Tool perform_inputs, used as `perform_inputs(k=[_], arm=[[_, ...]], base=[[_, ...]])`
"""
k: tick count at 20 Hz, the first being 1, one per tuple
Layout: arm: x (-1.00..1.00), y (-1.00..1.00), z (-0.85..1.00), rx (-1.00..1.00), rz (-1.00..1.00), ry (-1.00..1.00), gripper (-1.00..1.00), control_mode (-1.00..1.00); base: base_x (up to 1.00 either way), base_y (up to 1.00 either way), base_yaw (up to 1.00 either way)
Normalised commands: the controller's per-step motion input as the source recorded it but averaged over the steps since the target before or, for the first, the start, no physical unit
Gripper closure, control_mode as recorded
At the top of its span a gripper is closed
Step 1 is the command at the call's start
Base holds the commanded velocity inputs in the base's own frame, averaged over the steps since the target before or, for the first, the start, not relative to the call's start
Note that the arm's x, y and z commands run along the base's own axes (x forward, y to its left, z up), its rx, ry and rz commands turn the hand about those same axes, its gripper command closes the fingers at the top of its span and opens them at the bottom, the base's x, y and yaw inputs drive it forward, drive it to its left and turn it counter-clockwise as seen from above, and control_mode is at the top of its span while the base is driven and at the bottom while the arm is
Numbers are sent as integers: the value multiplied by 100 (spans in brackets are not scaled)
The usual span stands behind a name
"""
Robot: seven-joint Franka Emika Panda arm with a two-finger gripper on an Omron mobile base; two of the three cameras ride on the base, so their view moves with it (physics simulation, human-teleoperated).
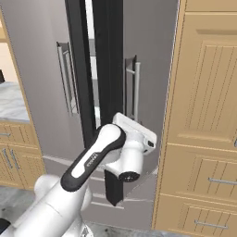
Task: Retrieve the sausage and cheese from the fridge and place them on the cutting board on the counter.
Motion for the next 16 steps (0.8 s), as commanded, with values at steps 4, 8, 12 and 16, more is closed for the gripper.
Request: perform_inputs(k=[4,8,12,16], arm=[[-100,-34,61,14,0,-14,-100,-100],[-100,12,37,-1,0,-18,-100,-100],[-100,70,28,-15,0,-11,-100,-100],[-91,100,92,-27,2,0,-100,-100]], base=[[0,0,0],[0,0,0],[0,0,0],[0,0,0]])
